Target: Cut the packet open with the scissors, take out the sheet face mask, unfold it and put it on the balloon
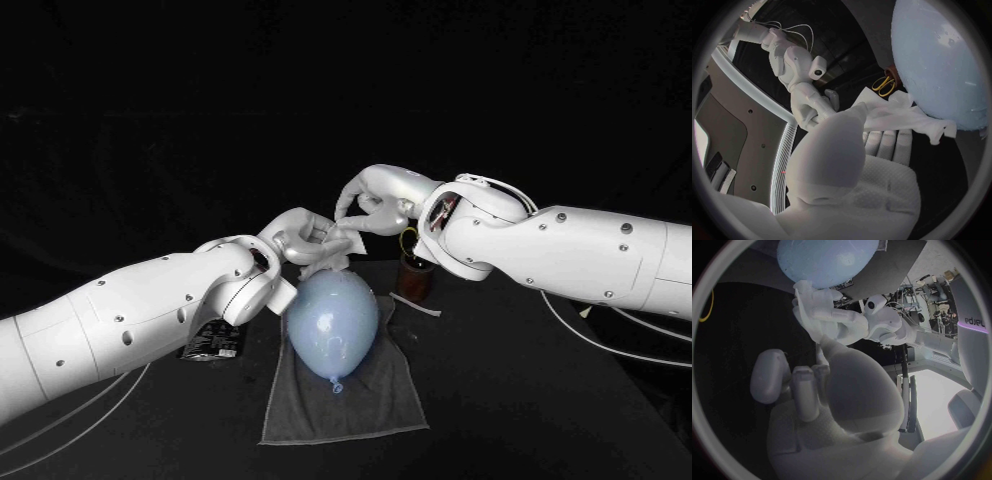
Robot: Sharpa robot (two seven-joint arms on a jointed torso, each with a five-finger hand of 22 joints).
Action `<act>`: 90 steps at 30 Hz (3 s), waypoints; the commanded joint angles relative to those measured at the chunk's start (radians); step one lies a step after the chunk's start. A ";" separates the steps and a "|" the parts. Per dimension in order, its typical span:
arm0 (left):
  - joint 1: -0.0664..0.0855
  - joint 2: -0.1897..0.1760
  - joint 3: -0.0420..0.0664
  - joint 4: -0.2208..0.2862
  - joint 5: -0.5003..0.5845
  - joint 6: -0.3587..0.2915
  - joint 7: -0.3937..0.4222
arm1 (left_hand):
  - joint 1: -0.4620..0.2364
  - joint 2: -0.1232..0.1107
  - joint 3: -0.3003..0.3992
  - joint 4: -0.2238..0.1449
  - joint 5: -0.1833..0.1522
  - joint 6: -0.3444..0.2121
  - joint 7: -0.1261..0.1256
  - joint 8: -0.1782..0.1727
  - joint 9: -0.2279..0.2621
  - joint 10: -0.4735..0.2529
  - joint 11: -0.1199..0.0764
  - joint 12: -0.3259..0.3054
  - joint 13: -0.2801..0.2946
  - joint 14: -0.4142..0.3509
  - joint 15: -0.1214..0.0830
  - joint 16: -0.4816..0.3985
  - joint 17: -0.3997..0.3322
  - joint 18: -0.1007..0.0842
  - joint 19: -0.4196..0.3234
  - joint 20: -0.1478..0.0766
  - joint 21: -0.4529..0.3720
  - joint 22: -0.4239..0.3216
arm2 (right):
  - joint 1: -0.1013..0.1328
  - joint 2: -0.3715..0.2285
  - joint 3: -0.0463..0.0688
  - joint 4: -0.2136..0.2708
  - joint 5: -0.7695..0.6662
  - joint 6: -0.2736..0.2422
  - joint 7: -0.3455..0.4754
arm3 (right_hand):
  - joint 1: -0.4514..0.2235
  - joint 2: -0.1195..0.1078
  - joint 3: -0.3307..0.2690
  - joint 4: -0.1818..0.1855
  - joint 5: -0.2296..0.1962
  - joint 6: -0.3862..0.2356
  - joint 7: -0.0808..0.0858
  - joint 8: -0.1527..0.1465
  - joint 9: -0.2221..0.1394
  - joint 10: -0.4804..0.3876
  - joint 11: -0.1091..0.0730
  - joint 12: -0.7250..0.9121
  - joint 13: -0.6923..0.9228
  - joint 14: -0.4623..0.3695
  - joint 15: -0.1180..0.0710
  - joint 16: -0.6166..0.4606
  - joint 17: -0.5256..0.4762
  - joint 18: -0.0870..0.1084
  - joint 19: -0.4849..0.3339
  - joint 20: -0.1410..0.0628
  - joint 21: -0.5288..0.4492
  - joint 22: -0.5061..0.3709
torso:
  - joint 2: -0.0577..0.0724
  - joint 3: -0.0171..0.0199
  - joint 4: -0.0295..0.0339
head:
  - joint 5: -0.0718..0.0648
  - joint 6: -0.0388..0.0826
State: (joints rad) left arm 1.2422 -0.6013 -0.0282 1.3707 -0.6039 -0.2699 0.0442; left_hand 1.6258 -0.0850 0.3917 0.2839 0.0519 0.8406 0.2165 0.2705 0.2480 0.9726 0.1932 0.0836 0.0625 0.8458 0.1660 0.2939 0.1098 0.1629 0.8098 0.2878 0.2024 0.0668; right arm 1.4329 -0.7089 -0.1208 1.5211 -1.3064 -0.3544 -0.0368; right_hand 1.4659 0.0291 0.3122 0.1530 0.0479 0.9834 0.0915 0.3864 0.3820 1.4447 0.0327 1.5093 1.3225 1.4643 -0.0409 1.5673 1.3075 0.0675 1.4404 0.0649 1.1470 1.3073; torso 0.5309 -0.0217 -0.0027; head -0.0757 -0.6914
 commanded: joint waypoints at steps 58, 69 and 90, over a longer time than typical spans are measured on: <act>0.002 -0.074 0.001 0.020 0.457 0.244 0.075 | -0.096 0.033 0.151 -0.035 -0.003 0.075 -0.012 0.069 0.039 0.138 -0.032 -0.021 0.000 0.099 -0.026 -0.050 -0.003 0.021 0.060 -0.005 -0.035 0.001 | 0.011 0.000 0.002 -0.042 0.031 0.022 -0.009 | 0.008 0.013 0.030 -0.003 0.001 -0.003 0.003 0.013 0.001 0.054 -0.014 -0.016 0.166 0.107 -0.005 0.004 0.263 0.009 0.004 -0.006 -0.002 0.161 | 0.006 -0.0008 -0.0009 | 0.008 0.008; 0.002 -0.079 0.001 0.021 0.466 0.239 0.077 | -0.103 0.036 0.169 -0.041 -0.004 0.081 -0.029 0.088 0.053 0.161 -0.044 -0.017 0.001 0.095 -0.030 -0.065 -0.006 0.021 0.061 -0.005 -0.042 0.000 | 0.012 -0.012 0.002 -0.031 0.121 0.004 0.018 | -0.047 -0.037 0.050 0.012 0.000 -0.066 0.031 -0.009 -0.016 0.014 0.009 -0.058 0.125 0.107 0.014 0.004 0.263 0.013 -0.010 0.006 -0.039 0.152 | 0.006 -0.0005 -0.0007 | 0.007 0.009; 0.002 -0.107 0.001 0.041 0.491 0.337 0.105 | -0.102 0.030 0.196 -0.067 -0.003 0.078 -0.032 0.106 0.070 0.177 -0.048 -0.021 0.000 0.109 -0.034 -0.072 -0.004 0.021 0.064 -0.006 -0.046 0.001 | 0.012 -0.016 0.000 -0.074 0.165 -0.043 -0.003 | -0.022 -0.028 0.120 -0.020 0.002 -0.048 0.031 0.001 -0.028 0.005 0.012 -0.064 0.117 0.107 0.020 0.004 0.263 0.016 -0.010 0.018 -0.038 0.153 | 0.008 -0.0005 -0.0010 | 0.005 0.008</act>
State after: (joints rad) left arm 1.2421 -0.7082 -0.0289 1.4077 -0.1307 0.0029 0.1237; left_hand 1.5206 -0.0506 0.5839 0.2177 0.0486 0.9265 0.1855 0.3712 0.3163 1.1443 0.1432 0.0659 0.0635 0.9507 0.1325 0.2278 0.1058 0.1696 0.8649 0.2825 0.1615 0.0683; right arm 1.4446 -0.7251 -0.1213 1.4507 -1.1485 -0.3663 -0.0299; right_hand 1.4320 -0.0050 0.4282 0.1312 0.0504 0.9307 0.1233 0.3835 0.3524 1.4402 0.0451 1.4437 1.3235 1.4663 -0.0247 1.5673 1.3082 0.0673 1.4263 0.0790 1.1056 1.3080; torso 0.5382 -0.0213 -0.0039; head -0.0704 -0.6827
